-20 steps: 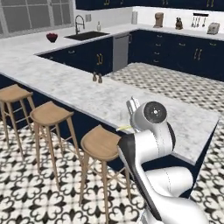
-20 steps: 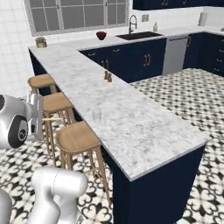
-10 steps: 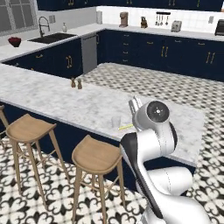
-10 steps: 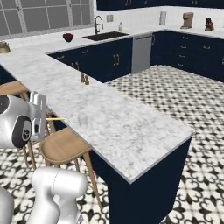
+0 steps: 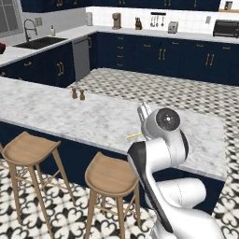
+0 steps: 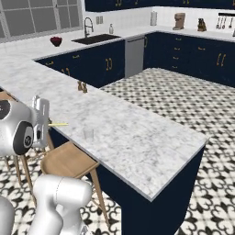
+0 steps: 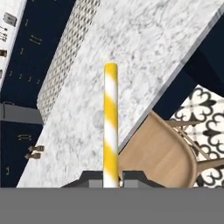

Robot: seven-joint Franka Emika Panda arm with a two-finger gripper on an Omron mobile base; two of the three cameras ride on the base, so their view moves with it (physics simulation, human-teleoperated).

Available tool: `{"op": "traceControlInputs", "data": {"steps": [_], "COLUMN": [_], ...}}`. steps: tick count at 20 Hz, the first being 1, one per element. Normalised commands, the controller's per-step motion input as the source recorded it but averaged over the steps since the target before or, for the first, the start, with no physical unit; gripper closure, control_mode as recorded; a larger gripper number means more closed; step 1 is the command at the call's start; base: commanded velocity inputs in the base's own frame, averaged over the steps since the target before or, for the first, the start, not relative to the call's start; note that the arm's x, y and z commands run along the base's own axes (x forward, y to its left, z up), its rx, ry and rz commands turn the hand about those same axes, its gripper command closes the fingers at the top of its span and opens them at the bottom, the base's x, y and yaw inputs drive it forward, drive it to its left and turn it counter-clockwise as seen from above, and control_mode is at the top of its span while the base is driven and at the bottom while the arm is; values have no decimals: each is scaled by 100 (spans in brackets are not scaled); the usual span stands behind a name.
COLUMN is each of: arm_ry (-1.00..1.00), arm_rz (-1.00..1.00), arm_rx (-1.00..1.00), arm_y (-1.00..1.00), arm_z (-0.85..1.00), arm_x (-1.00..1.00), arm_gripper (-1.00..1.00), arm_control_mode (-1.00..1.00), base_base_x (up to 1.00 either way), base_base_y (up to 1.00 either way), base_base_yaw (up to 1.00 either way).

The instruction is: Take a straw from the drawer in front and place it inside the glass cup on the dining counter.

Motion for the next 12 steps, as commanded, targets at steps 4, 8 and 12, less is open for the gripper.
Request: {"op": "traceControlInputs", "data": {"steps": [4, 8, 12], "arm_ry": [-16, -15, -4], "arm_rz": [-16, -7, -7], "arm_rx": [11, 53, 71], "arm_y": [4, -4, -21], "arm_z": [0, 1, 11], "arm_x": [3, 0, -1], "arm_gripper": [100, 100, 100], "arm_control_mode": [-100, -100, -100], "base_base_x": [0, 0, 0], "base_base_y": [0, 0, 0], "base_base_yaw": [0, 0, 0]}}
